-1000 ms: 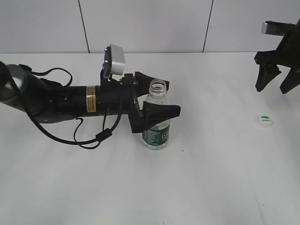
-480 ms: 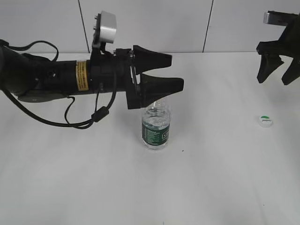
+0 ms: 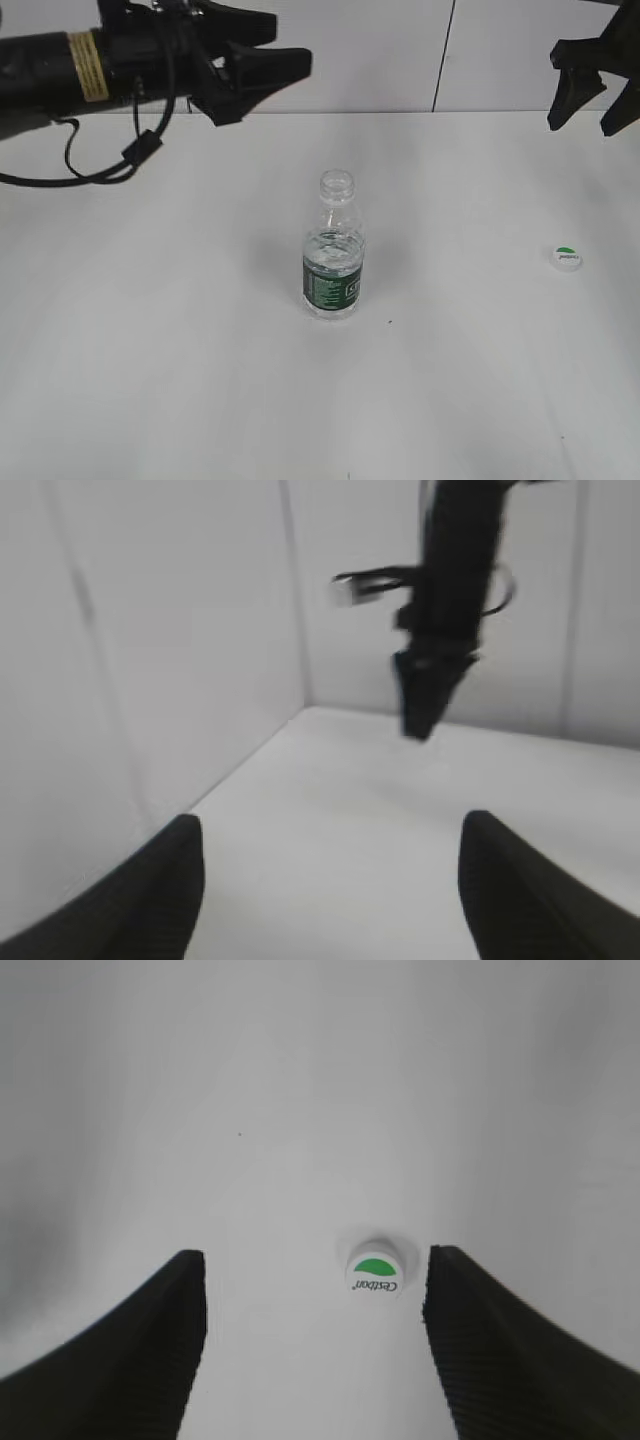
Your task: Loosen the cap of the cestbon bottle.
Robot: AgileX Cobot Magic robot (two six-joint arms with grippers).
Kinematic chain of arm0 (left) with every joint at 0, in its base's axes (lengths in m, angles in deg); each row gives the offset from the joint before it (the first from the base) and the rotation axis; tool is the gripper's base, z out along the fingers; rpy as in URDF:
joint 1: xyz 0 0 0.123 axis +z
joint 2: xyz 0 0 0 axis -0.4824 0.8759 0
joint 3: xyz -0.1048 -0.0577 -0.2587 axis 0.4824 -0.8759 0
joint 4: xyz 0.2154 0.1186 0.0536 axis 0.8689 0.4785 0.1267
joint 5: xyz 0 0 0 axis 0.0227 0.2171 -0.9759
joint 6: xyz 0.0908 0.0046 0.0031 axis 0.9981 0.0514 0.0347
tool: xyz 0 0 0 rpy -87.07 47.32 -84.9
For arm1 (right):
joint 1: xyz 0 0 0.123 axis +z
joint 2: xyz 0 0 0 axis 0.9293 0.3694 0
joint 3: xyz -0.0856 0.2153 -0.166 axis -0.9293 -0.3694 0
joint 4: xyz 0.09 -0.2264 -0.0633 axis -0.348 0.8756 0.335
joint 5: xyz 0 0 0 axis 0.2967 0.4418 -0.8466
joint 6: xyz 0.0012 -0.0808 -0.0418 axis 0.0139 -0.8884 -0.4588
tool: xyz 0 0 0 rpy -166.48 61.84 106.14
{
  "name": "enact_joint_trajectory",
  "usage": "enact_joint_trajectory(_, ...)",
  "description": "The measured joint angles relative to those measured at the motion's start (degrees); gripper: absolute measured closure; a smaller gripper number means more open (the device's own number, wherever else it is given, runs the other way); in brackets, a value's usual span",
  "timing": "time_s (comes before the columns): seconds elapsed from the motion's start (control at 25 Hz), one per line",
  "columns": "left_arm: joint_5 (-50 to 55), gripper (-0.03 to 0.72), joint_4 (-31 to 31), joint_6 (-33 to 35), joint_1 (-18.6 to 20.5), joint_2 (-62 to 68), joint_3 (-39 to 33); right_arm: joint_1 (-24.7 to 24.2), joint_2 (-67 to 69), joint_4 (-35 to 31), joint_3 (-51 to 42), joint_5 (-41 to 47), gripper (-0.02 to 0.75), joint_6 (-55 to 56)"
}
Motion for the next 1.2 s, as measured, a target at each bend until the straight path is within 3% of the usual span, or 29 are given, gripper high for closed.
enact_joint_trajectory(0.32,49.89,0.209,-0.1,0.38,4.35,-5.65,1.03,0.0,0.0,-4.05,2.18,0.0,0.22,0.17)
enact_joint_trajectory(0.44,62.93,0.209,-0.71,0.54,4.48,-5.65,2.24,0.0,0.0,-5.07,2.18,0.0,0.22,0.25)
enact_joint_trajectory(0.64,73.78,0.209,-4.43,0.62,4.48,-5.74,4.16,0.0,0.0,-5.95,2.18,0.04,0.22,0.24)
enact_joint_trajectory(0.84,79.05,0.209,-17.65,3.37,4.43,-6.01,4.42,0.06,0.0,-7.28,2.18,0.04,0.22,0.24)
enact_joint_trajectory(1.0,82.97,0.209,-32.88,15.67,4.38,-6.8,4.8,0.15,0.0,-7.49,2.18,0.04,0.22,0.24)
enact_joint_trajectory(1.2,96.82,0.211,-52.81,34.53,4.37,-7.28,10.4,0.15,-0.62,-7.34,2.18,0.11,0.22,0.52)
